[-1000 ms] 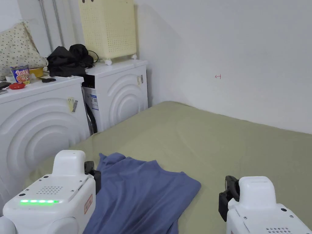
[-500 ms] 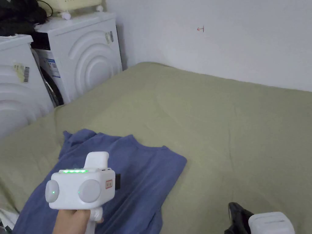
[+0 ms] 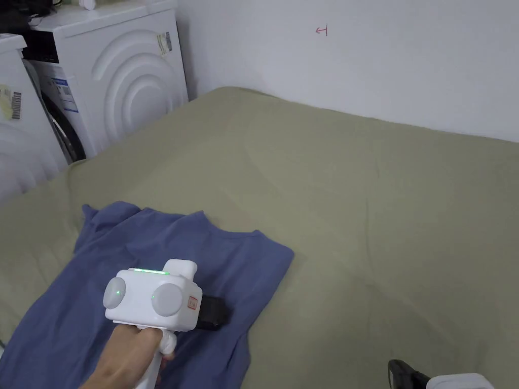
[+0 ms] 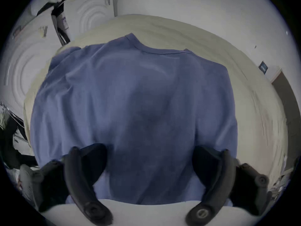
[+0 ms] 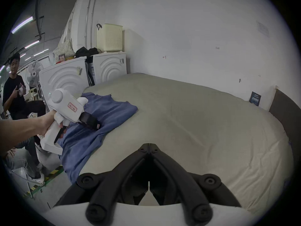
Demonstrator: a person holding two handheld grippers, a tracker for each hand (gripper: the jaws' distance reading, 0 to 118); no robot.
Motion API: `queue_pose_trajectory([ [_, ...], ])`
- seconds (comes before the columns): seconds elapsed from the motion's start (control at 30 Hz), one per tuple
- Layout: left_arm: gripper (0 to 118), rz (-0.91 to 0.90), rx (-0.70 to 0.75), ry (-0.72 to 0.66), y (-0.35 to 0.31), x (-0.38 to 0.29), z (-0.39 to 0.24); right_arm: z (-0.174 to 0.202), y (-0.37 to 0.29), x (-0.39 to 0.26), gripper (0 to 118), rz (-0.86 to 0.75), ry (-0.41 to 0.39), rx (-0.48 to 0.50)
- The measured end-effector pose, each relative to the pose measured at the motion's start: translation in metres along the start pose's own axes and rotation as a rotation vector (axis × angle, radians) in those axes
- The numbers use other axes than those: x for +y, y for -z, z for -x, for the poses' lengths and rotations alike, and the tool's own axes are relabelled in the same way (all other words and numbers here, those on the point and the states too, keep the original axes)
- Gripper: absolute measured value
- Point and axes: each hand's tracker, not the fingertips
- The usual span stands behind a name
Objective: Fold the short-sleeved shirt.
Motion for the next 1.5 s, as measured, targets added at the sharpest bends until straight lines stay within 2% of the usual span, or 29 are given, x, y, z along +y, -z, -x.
queue_pose_trajectory([
  [0.03,88,-0.018,0.005,-0.005,-0.010,0.001,-0.001,-0.005,-0.006,0.000,1,-0.002,0.005,-0.010],
  [0.07,63,-0.049,0.019,0.000,-0.019,0.002,-0.003,-0.012,-0.014,0.000,1,-0.005,0.014,-0.027],
  [0.1,23,-0.068,0.066,0.007,-0.025,0.003,-0.004,-0.019,-0.023,-0.001,1,-0.009,0.024,-0.037],
  [0.13,0,-0.098,0.118,0.011,-0.030,0.002,-0.005,-0.026,-0.030,-0.002,1,-0.007,0.032,-0.046],
  [0.17,0,-0.086,0.062,0.024,-0.041,0.001,-0.005,-0.034,-0.039,-0.003,1,-0.006,0.036,-0.063],
  [0.27,0,-0.136,0.078,0.057,-0.073,0.000,-0.019,-0.058,-0.066,-0.010,1,-0.012,0.032,-0.130],
  [0.37,0,-0.206,-0.020,0.040,-0.114,0.009,-0.043,-0.084,-0.094,-0.014,1,-0.024,0.077,-0.181],
  [0.4,0,-0.210,-0.038,0.079,-0.123,0.014,-0.058,-0.091,-0.103,-0.016,1,-0.038,0.085,-0.200],
  [0.5,0,-0.280,-0.089,0.177,-0.160,0.023,-0.119,-0.110,-0.131,-0.022,1,-0.064,0.094,-0.270],
  [0.7,0,-0.352,-0.324,0.344,-0.202,0.033,-0.275,-0.155,-0.181,-0.040,1,-0.082,0.132,-0.440],
  [0.83,0,-0.339,-0.467,0.442,-0.207,0.025,-0.381,-0.185,-0.202,-0.048,1,-0.084,0.192,-0.520],
  [1.0,0,-0.294,-0.627,0.531,-0.199,-0.001,-0.486,-0.213,-0.211,-0.058,1,-0.071,0.219,-0.585],
  [1.17,0,-0.142,-0.594,0.563,-0.136,-0.032,-0.545,-0.229,-0.207,-0.069,1,-0.045,0.249,-0.606],
  [1.2,0,-0.110,-0.591,0.563,-0.122,-0.037,-0.550,-0.231,-0.205,-0.071,1,-0.037,0.253,-0.608],
  [1.23,8,-0.069,-0.589,0.550,-0.109,-0.042,-0.551,-0.234,-0.203,-0.074,1,-0.030,0.258,-0.611],
  [1.27,27,-0.045,-0.601,0.523,-0.101,-0.046,-0.550,-0.237,-0.202,-0.075,1,-0.021,0.263,-0.611],
  [1.3,69,-0.045,-0.628,0.514,-0.095,-0.049,-0.545,-0.239,-0.201,-0.077,1,-0.016,0.269,-0.608],
  [1.33,117,-0.044,-0.631,0.513,-0.093,-0.052,-0.542,-0.241,-0.201,-0.078,1,-0.016,0.271,-0.608],
  [1.5,111,-0.255,-0.592,0.489,-0.139,-0.046,-0.497,-0.246,-0.200,-0.076,1,-0.029,0.289,-0.614],
])
